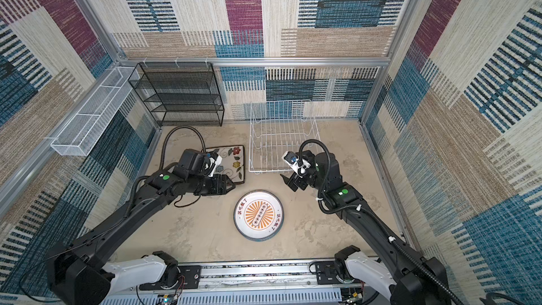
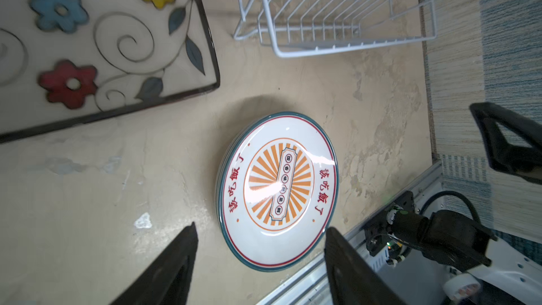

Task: Unload the plates from the dish rack
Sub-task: Place the plate among the plates.

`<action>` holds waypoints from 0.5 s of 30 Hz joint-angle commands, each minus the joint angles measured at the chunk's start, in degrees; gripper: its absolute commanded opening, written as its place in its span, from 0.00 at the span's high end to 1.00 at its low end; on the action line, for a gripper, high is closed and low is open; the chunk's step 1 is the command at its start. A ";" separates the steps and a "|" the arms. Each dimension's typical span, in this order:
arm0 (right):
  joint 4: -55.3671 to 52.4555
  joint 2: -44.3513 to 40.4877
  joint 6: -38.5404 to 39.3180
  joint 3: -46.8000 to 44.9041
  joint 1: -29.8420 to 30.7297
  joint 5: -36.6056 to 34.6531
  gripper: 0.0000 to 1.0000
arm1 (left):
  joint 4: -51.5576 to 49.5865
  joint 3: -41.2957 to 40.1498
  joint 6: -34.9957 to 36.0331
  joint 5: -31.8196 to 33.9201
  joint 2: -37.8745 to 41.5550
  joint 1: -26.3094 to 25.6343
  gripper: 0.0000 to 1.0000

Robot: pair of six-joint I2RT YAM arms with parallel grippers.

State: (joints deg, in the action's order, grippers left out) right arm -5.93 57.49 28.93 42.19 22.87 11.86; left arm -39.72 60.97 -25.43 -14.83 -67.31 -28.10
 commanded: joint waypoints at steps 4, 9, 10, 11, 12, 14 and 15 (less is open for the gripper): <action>16.02 -4.55 -15.39 -5.52 -4.09 -14.00 0.00 | 2.43 0.54 10.48 20.14 7.91 0.92 0.14; 28.05 -9.24 -23.38 -15.48 -10.30 -17.99 0.00 | 15.20 -10.16 14.18 36.79 18.00 2.89 0.01; 31.17 -9.43 -24.65 -18.08 -10.82 -19.67 0.00 | 18.28 -12.55 15.63 38.71 19.53 3.64 0.01; 33.26 -9.35 -25.59 -19.95 -11.13 -20.74 0.00 | 21.56 -15.22 17.07 40.78 20.84 4.12 0.01; 34.44 -9.05 -26.58 -21.21 -11.33 -21.93 0.00 | 24.54 -17.32 18.29 42.49 21.84 4.40 0.01; 37.57 -8.62 -28.44 -24.44 -11.79 -24.16 0.00 | 32.23 -23.07 21.36 45.42 23.51 4.92 0.01; 39.12 -8.46 -29.03 -25.88 -11.94 -25.02 0.00 | 36.01 -25.93 22.82 46.65 24.00 4.94 0.01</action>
State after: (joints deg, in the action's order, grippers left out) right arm 23.46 48.80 4.86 18.68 11.33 -8.08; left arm -18.11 39.44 -9.28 23.27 -44.47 -23.46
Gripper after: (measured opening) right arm 0.998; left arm 0.990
